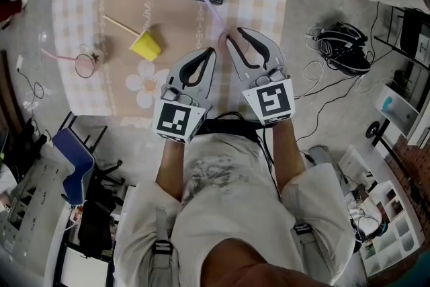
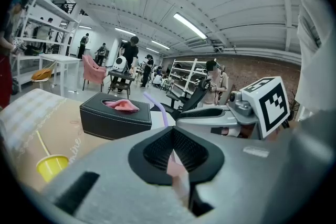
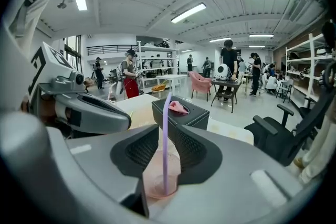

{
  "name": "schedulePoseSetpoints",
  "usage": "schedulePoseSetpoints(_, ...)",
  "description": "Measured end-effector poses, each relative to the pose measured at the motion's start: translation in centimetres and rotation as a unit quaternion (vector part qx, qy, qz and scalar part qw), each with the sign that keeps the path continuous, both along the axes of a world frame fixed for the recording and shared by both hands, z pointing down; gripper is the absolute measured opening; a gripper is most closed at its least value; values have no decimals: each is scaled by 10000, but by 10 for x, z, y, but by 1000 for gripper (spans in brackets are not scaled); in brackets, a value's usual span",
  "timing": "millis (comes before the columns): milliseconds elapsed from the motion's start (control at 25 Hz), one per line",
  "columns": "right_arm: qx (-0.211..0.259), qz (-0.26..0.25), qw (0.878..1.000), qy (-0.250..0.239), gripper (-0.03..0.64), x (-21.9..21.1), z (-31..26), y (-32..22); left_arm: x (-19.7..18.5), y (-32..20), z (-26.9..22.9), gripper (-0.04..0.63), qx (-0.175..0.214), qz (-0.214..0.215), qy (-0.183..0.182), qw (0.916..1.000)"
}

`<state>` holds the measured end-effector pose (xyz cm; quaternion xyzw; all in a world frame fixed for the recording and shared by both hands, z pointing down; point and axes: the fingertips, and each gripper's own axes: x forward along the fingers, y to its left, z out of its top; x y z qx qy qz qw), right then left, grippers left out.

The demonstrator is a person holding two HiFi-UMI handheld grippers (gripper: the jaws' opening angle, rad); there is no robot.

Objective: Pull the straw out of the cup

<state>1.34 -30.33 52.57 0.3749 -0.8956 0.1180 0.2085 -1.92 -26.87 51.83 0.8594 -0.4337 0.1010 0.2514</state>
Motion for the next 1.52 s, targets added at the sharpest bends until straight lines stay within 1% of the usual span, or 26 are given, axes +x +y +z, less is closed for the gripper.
schedulePoseSetpoints(160,-110,-4,9999,23,121,-3,6,-2,-1,-2,2,5,-22,-10,11,10000)
schedulePoseSetpoints(480,-183,-85,9998,49,149,-11,16,-7,-3,-2,7,5,-67,-40,26,10000)
schedulePoseSetpoints(800,-212,-123,9996,123,153,-15,27,-12,-5,-2,9,5,-99,-77,31,9999)
schedulePoseSetpoints(880,-195,-137,9996,171,144,-16,30,-12,-5,-2,9,5,-85,-90,40,9999)
schedulePoseSetpoints(1000,-156,-136,9996,216,101,-16,31,-13,-5,-4,7,5,-3,-137,75,9999)
schedulePoseSetpoints(1080,-130,-120,9995,247,66,-15,32,-14,-5,-3,8,5,-20,-128,64,9999)
schedulePoseSetpoints(1160,-114,-106,9995,268,46,-15,31,-14,-5,-3,8,5,-39,-117,55,9999)
schedulePoseSetpoints(1280,-107,-107,9995,271,37,-15,31,-13,-6,0,10,5,-97,-91,16,9999)
schedulePoseSetpoints(1520,-67,-60,9996,251,35,-12,26,-11,-6,2,5,5,-42,-97,-1,9999)
